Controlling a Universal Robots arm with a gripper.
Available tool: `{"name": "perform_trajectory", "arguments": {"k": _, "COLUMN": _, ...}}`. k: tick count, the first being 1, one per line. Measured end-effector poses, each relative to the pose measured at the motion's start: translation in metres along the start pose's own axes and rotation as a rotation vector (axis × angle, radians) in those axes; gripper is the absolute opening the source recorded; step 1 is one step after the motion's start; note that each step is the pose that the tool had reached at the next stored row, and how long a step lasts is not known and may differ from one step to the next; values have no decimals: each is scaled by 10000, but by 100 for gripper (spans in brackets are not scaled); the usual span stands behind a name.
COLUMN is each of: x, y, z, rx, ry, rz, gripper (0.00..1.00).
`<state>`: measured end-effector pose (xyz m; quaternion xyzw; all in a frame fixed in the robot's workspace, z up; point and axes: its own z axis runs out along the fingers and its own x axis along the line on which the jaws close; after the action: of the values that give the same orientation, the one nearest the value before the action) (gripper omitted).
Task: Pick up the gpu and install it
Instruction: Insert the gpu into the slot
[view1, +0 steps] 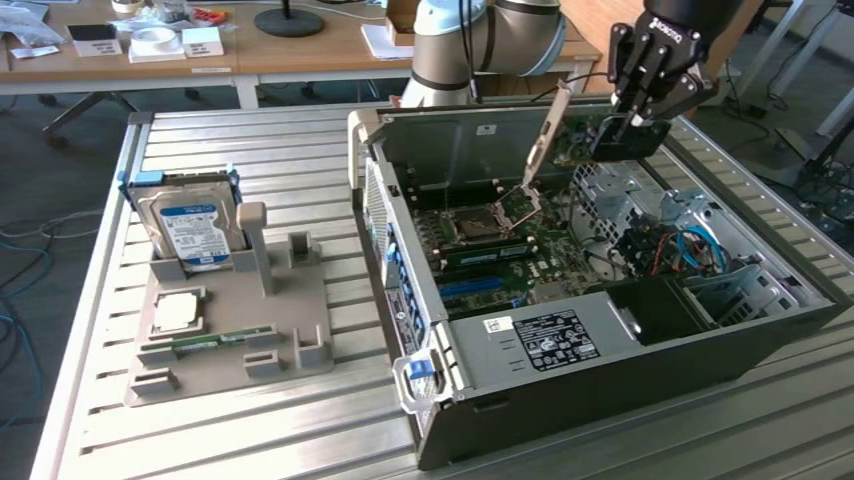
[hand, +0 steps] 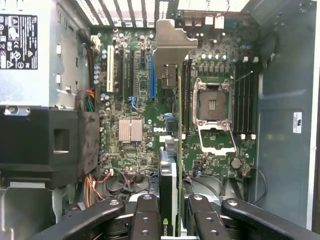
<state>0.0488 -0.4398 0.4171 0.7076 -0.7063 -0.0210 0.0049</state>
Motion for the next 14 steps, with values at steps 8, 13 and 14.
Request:
{"name": "perform_trajectory", "arguments": {"k": 8, "x": -9, "y": 42, "z": 56, "rx": 355, "ry": 20, "rz": -166, "gripper": 27}}
{"name": "perform_trajectory", "arguments": {"k": 13, "x": -9, "y": 127, "z": 91, "rx": 364, "ry": 53, "rz": -157, "gripper": 27}}
{"name": "perform_trajectory", "arguments": {"k": 14, "x": -9, "y": 141, "z": 97, "rx": 364, "ry": 54, "rz": -144, "gripper": 27}}
